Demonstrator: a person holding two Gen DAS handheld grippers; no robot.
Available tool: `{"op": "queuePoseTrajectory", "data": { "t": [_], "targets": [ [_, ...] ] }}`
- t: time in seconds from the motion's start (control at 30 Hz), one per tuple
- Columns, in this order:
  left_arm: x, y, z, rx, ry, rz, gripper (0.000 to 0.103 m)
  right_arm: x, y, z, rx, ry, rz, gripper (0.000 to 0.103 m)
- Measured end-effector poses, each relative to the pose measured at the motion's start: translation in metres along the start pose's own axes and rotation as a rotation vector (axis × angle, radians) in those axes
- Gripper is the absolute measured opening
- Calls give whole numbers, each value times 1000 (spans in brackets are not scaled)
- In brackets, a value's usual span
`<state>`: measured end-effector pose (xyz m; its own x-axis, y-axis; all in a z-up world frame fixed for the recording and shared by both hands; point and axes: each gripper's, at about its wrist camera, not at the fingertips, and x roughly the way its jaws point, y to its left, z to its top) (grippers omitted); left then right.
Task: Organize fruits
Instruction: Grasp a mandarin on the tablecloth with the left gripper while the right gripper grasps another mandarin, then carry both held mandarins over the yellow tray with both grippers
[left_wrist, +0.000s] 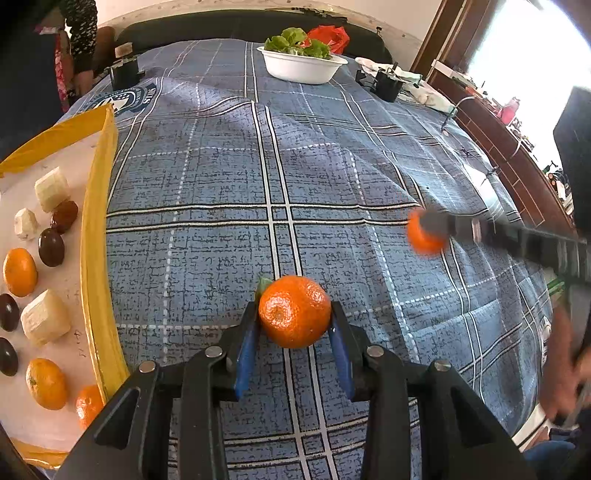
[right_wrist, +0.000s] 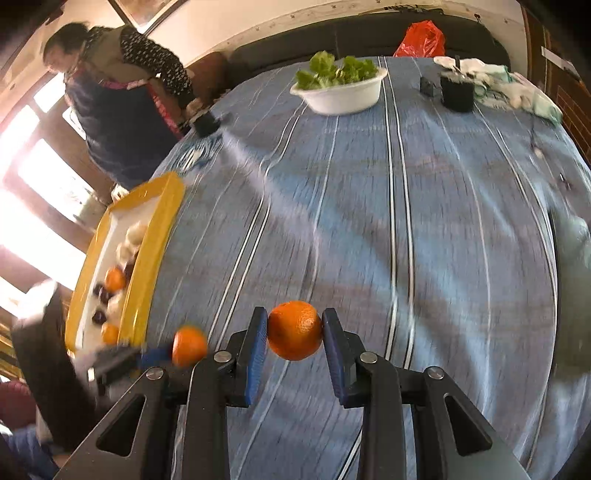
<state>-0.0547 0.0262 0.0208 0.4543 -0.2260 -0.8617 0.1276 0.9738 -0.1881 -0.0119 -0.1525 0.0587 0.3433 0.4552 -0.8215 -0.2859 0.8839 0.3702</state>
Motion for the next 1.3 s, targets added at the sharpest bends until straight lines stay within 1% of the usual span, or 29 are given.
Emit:
{"op": "queuePoseTrajectory", "data": {
  "t": [0.07,0.17,0.4,0.67,0.9,1.07,1.3],
  "targets": [
    [-2,-1,0,7,2,-6,35,3,2,-14,23,26,14,33],
    [-7,-2,2,29,-5,-11,35,4,6,-27,20,38,-2,33],
    [-30,-1,11,78,-58,-16,35,-8,23,-20,15,-25,3,33],
    [-61,27,12,56,-118,-2,35,0,67,-8,-51,-33,23,33],
    [-89,79,0,-42,-153,48,36,18,123,-1,-159,-19,81,34],
    [-111,127,-19,-141,-176,102,36,34,165,-2,-230,3,132,34],
    [-133,184,-47,-262,-185,167,36,57,217,-10,-329,37,197,34]
  ]
}}
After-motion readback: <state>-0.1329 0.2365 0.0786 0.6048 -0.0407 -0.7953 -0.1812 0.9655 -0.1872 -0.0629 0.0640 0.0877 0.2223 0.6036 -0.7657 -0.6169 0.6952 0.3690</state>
